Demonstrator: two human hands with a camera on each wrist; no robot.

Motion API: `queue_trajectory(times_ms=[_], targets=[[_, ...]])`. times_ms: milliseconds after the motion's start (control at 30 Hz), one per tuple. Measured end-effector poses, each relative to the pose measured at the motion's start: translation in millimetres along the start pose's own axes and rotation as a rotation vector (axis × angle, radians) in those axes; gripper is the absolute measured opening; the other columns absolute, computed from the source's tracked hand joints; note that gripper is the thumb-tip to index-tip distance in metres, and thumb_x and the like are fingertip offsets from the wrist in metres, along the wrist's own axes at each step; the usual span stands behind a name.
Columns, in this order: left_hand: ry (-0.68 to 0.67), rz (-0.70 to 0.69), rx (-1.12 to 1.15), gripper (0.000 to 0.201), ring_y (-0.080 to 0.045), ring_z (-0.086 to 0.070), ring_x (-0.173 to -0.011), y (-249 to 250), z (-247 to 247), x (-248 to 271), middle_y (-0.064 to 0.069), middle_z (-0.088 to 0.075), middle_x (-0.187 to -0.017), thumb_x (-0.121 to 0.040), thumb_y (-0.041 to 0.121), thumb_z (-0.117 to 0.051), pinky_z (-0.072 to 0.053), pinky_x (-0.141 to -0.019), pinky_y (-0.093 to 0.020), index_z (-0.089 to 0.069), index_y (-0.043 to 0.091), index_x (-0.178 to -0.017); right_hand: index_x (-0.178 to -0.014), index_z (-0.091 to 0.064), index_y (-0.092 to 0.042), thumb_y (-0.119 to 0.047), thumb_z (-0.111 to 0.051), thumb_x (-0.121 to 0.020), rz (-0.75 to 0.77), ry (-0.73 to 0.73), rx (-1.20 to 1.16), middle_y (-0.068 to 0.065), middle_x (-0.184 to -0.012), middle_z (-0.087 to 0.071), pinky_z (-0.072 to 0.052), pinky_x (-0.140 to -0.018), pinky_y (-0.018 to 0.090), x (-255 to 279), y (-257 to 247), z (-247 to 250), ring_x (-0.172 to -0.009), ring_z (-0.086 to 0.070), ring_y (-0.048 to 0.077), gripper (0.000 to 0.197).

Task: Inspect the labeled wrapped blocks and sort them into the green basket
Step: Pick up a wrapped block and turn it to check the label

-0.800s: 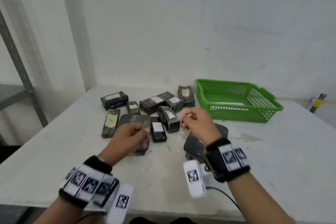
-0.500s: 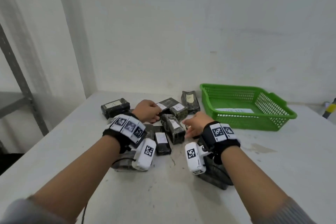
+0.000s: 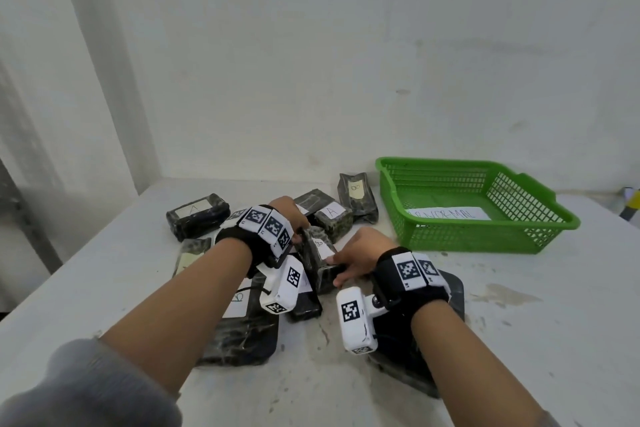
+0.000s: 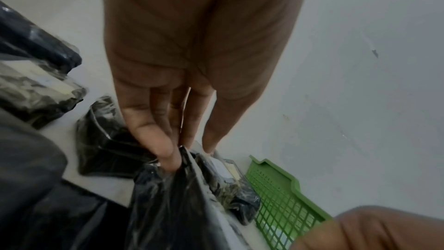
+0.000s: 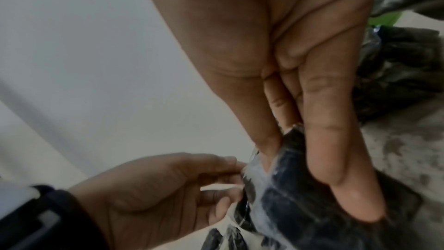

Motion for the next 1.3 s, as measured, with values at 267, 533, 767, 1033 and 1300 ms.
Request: queue_trajectory(times_ms=[267,533,767,1033,1300], targets=[[0.086,-0.051,0.22,0.021,-0.013,-0.054,-0.044,1.2,35.9,31.7,-0.011,-0.058,-0.056,-0.081,0.003,-0.076,-0.049,-0.043,-0.018,-0.066,0.0,-0.064,-0.083,-0.07,0.005,-0.003,-0.073,-0.084,0.096,-0.015,-0.203,0.021,-0.082,-0.071,-0.06,-0.078,0.03,40.0,-17.2,19.6,-0.067,-0.072,0.026,0.008],[0.266,-0.267,0.53,0.013,-0.005,-0.056,-0.046,-16.7,40.0,105.4,-0.011,-0.063,-0.064,-0.085,0.005,-0.073,-0.048,-0.049,-0.013,-0.071,-0.005,-0.076,-0.075,-0.073,-0.012,-0.013,-0.07,-0.088,0.355,0.318,-0.463,-0.003,-0.07,-0.066,-0.043,-0.067,0.016,81.2,-20.3,41.3,-0.063,-0.058,0.003,0.013],[0.567,-0.343,0.85,0.017,-0.004,-0.058,-0.051,-42.6,44.9,142.1,-0.007,-0.064,-0.066,-0.086,0.0,-0.069,-0.051,-0.054,-0.015,-0.068,0.002,-0.069,-0.082,-0.069,-0.029,-0.05,-0.067,-0.078,0.429,0.145,-0.823,0.001,-0.108,-0.065,-0.055,-0.093,0.049,88.4,-23.8,-9.8,-0.103,-0.061,0.012,0.022],[0.386,-0.365,0.914,0.008,-0.012,-0.056,-0.07,-42.8,42.3,128.7,-0.001,-0.062,-0.076,-0.088,0.017,-0.069,-0.047,-0.065,-0.021,-0.064,0.011,-0.086,-0.108,-0.064,-0.011,-0.009,-0.057,-0.09,0.596,0.052,-0.922,0.015,-0.104,-0.057,-0.06,-0.065,0.032,86.1,-38.5,-3.9,-0.091,-0.063,0.02,0.019],[-0.127,-0.457,1.046,0.047,-0.037,-0.067,-0.108,-9.7,6.9,138.6,-0.014,-0.062,-0.127,-0.087,0.043,-0.063,-0.059,-0.076,-0.05,-0.056,0.021,-0.128,-0.11,-0.056,-0.007,-0.016,-0.054,-0.094,0.708,-0.051,-0.896,0.003,-0.097,-0.069,-0.056,-0.065,0.027,94.2,-43.4,-7.2,-0.082,-0.066,0.014,0.019]])
Point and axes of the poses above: each hand's wrist, its own x-axis away from the middle knuckle, its own z-axis out of the back of the hand, y = z × x, the point moved 9 cm from there along -x, towards the middle knuckle
